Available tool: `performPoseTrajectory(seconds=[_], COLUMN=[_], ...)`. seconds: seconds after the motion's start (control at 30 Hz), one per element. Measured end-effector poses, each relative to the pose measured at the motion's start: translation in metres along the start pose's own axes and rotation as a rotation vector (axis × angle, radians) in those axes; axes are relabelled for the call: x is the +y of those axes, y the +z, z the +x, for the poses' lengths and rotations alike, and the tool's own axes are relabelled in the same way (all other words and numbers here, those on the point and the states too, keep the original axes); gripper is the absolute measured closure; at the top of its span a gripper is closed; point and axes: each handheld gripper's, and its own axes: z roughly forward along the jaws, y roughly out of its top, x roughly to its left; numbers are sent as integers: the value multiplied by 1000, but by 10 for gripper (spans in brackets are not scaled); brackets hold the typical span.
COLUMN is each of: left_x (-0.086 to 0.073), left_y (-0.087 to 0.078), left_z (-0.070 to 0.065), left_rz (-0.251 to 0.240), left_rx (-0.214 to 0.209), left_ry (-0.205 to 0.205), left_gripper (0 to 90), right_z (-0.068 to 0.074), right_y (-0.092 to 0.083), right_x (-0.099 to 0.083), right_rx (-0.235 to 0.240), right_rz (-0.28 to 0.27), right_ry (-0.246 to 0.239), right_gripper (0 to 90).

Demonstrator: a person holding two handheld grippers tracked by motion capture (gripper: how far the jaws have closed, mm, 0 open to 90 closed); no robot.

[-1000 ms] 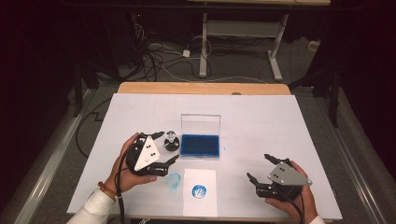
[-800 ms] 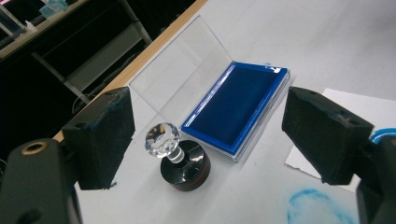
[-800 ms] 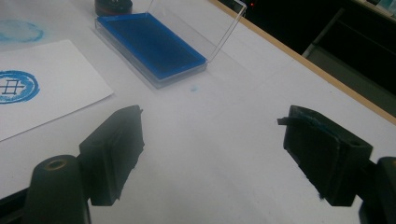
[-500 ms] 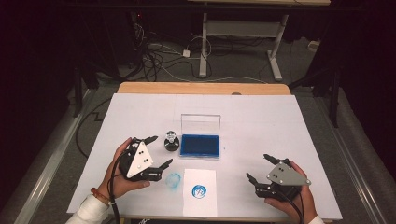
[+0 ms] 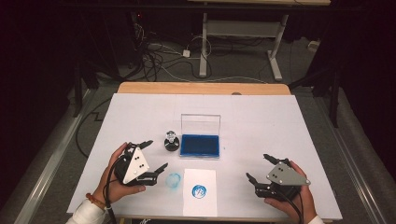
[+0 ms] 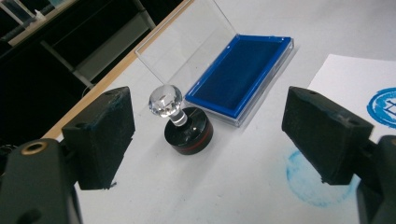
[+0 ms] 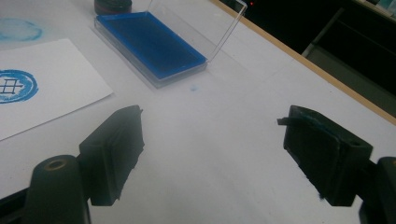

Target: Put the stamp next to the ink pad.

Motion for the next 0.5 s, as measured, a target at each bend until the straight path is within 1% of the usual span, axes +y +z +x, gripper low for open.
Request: performPoseTrajectory(seconds=[0.07, 0.2, 0.27, 0.37, 0.43, 0.5], left_x=[-2, -8, -10, -15, -17, -20], left_y=[-1, -2, -3, -4, -6, -6], left_z=[0, -1, -1, -1, -2, -2], left_rz=[0, 8, 9, 15, 13, 21], left_rx=[4, 13, 11, 19, 26, 26], left_ry=[-6, -4, -6, 0, -6, -10], left_gripper=[166, 166, 166, 166, 166, 166], right_z=[0, 0, 0, 0, 0, 0], right_y=[0, 0, 0, 1, 1, 1], right_x=[0, 0, 0, 0, 0, 0], right_rx=[0, 0, 0, 0, -1, 0], right_rz=[-4, -1, 0, 0, -1, 0], right_ry=[1, 1, 0, 3, 3, 3], right_gripper=[201, 201, 200, 201, 201, 201])
